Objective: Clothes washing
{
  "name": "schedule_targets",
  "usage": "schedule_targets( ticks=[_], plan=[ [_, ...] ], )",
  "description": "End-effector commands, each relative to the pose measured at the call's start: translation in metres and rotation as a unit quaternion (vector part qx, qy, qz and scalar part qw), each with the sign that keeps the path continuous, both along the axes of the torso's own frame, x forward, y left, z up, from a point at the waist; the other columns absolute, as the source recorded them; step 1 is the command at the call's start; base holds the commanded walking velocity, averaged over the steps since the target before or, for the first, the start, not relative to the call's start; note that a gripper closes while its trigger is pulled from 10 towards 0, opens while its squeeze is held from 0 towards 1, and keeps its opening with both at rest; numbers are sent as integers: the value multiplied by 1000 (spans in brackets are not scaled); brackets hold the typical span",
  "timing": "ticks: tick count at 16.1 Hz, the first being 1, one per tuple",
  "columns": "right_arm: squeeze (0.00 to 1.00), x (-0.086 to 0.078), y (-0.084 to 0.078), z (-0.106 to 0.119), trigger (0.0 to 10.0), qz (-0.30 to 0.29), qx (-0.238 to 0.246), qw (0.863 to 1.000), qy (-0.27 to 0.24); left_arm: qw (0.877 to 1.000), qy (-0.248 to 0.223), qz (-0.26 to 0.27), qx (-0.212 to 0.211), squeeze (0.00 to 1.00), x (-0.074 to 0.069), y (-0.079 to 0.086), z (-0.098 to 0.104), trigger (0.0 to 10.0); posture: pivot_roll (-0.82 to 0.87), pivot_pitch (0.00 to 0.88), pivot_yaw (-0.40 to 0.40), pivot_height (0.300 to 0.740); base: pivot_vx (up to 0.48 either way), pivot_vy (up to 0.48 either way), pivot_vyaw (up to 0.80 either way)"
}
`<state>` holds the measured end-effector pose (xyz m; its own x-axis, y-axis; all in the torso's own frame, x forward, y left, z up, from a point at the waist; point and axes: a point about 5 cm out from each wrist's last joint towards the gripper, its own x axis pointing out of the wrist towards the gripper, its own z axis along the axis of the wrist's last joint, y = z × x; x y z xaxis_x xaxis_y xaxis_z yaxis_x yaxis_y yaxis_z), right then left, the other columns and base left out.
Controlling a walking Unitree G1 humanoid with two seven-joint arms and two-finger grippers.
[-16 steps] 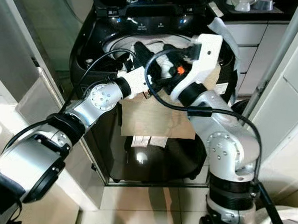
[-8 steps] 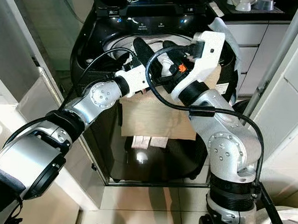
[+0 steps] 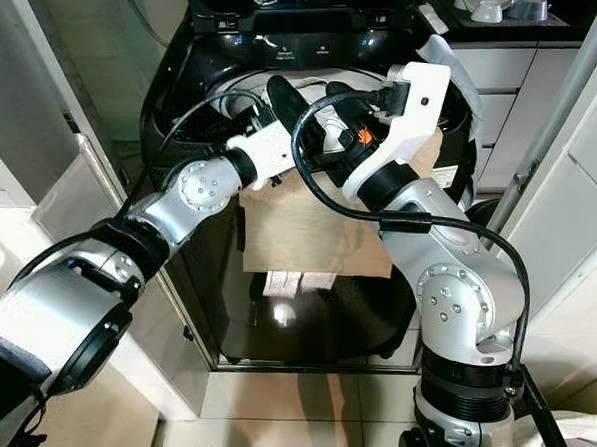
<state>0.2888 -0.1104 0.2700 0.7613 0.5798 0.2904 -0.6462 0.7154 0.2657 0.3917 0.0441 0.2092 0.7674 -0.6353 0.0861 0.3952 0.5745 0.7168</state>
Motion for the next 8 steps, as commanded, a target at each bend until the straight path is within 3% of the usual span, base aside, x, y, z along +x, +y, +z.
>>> schedule_targets(
  ticks=[1,5,8],
  plan=[
    [0,-7,6,7,10000,18,2,1000,-17,999,-10,28,-18,0,6,9,12,0,-213,0,126,740,0,0,0],
    [0,-7,10,3,10000,25,3,1000,-10,999,-26,35,0,0,8,11,16,0,-210,0,127,740,0,0,0],
    [0,-12,7,-11,10000,26,-23,999,4,997,-29,73,7,0,15,20,26,0,-206,0,120,740,0,0,0]
  ],
)
